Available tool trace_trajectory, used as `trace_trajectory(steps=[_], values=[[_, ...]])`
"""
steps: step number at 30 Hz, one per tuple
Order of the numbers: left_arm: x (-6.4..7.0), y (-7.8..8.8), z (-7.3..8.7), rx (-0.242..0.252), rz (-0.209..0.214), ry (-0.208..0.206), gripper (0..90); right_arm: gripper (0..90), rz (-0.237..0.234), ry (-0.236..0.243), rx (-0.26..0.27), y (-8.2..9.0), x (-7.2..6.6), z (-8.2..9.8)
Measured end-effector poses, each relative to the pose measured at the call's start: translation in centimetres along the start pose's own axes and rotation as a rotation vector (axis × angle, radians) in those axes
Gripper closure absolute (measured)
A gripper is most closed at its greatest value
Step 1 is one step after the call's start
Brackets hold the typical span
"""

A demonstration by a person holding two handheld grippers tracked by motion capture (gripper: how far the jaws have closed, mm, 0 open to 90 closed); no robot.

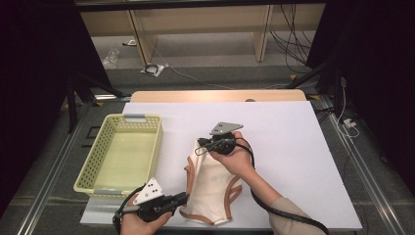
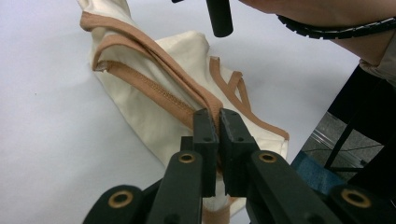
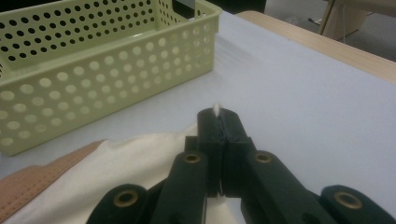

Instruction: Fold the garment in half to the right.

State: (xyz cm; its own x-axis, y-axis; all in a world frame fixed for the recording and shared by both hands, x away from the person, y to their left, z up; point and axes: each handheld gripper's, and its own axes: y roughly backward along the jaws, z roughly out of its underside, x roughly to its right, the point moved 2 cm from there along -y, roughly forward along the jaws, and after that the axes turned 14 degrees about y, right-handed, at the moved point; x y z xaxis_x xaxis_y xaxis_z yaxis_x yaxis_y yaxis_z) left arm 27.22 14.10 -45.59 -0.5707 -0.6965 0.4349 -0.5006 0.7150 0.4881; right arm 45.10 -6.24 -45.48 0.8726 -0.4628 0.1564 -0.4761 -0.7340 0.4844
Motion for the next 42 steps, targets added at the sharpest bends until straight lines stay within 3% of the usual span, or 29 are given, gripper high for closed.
trace_trajectory(steps=[42], values=[[0.78, -0.56, -0.44, -0.010, -0.007, -0.008, 85.4, 89.7, 0.035, -0.015, 0.001, 0.53, 0.06, 0.01]])
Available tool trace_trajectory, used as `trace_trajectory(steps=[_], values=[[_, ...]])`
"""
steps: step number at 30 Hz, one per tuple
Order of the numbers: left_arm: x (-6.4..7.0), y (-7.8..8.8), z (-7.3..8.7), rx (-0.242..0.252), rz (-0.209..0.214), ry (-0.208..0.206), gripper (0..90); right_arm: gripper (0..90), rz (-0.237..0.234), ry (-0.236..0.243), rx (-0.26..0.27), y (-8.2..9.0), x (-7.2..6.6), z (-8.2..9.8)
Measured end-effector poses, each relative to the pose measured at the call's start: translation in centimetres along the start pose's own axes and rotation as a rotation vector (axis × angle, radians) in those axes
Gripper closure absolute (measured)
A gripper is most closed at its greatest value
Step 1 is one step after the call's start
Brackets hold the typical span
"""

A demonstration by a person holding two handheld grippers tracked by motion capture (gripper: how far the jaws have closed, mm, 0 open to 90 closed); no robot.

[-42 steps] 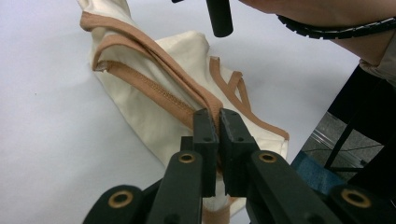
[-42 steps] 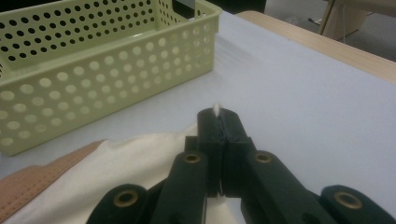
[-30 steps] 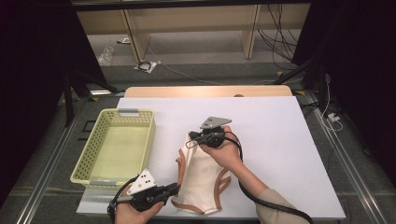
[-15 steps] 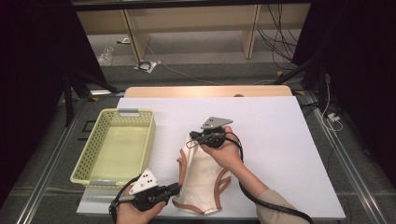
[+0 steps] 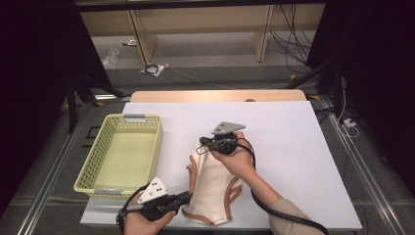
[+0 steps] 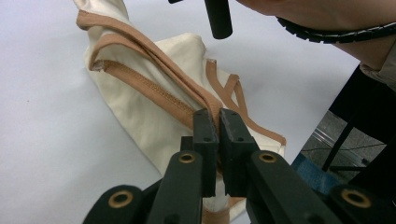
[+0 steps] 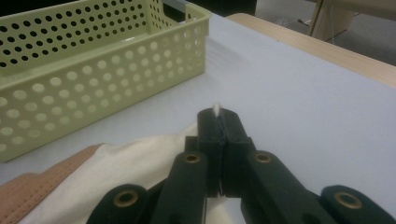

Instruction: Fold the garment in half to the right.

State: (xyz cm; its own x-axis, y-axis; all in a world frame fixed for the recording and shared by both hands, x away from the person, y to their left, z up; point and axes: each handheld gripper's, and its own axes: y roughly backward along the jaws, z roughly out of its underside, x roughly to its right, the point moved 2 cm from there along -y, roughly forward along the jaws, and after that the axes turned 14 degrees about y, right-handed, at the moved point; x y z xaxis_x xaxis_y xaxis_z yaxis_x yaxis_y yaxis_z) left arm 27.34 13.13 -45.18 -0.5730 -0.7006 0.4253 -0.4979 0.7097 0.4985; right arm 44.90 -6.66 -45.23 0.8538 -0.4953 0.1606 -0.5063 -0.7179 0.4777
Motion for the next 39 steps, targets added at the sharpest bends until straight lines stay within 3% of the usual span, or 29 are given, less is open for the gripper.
trace_trajectory(steps=[39], values=[[0.57, -0.85, -0.03, -0.012, 0.011, -0.007, 85.4, 89.7, 0.006, -0.011, -0.010, 0.35, 0.33, 0.24]])
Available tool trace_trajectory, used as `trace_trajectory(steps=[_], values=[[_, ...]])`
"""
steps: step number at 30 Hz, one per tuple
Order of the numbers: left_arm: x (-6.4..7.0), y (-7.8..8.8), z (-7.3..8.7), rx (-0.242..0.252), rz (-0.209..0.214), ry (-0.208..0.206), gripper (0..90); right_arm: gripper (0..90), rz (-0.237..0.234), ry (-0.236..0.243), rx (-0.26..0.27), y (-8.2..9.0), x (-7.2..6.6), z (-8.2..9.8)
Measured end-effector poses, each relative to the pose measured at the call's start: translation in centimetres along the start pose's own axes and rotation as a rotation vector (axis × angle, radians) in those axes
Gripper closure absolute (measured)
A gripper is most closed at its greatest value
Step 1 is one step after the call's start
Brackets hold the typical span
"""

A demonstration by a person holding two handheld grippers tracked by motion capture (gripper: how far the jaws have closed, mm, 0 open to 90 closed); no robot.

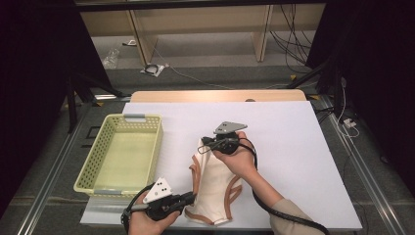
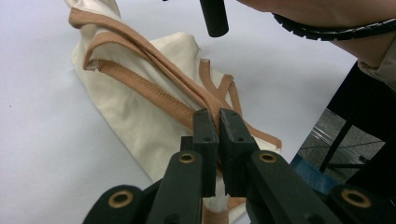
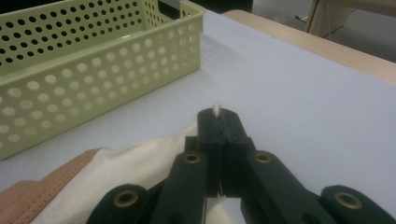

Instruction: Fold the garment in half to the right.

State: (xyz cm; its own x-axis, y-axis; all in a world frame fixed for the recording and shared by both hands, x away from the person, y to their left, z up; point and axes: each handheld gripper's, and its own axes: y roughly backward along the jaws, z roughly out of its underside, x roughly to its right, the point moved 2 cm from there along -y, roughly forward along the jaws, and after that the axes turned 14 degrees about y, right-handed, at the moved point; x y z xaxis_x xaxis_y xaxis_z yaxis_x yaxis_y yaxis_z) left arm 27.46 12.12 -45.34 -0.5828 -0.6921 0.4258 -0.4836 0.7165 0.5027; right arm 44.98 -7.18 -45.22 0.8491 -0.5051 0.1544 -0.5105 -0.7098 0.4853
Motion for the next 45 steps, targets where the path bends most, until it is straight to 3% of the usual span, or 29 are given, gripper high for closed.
trace_trajectory(steps=[45], values=[[0.6, -1.1, 0.0, -0.023, 0.006, -0.026, 85.5, 89.7, 0.011, -0.013, 0.003, 0.3, 0.2, 0.3]])
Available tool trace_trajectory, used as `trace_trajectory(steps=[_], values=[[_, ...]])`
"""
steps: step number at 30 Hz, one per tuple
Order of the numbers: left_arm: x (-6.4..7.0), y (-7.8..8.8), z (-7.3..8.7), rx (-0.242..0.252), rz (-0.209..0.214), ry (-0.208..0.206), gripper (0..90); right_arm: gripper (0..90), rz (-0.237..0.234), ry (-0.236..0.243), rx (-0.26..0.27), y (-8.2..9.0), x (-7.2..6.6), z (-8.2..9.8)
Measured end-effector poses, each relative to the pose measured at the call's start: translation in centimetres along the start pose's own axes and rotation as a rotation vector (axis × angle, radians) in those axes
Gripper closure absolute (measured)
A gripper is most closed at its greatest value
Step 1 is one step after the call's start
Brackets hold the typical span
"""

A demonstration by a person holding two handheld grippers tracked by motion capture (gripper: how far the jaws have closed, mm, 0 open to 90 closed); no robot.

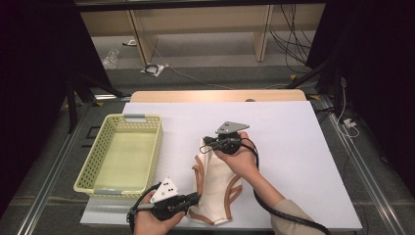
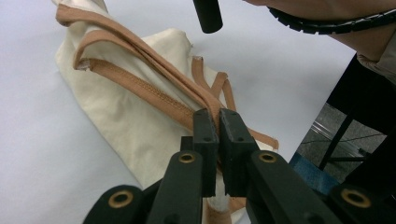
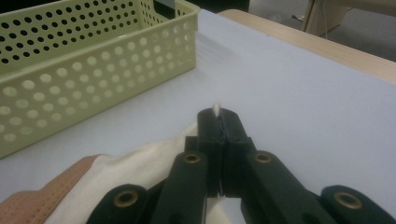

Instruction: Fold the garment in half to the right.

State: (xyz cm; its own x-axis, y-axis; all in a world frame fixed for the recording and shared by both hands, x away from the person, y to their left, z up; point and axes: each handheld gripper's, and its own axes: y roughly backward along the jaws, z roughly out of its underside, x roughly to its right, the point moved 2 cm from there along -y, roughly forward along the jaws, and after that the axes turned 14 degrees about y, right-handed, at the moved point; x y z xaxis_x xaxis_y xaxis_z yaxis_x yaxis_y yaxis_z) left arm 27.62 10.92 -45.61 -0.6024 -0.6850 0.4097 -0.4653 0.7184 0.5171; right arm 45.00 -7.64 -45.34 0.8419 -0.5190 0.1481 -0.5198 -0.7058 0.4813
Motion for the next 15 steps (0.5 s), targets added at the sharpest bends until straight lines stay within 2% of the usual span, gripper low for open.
trace_trajectory(steps=[15], values=[[0.26, -0.40, -0.01, -0.009, 0.002, -0.011, 85.5, 89.7, 0.000, 0.004, -0.001, -0.04, 0.01, 0.11]])
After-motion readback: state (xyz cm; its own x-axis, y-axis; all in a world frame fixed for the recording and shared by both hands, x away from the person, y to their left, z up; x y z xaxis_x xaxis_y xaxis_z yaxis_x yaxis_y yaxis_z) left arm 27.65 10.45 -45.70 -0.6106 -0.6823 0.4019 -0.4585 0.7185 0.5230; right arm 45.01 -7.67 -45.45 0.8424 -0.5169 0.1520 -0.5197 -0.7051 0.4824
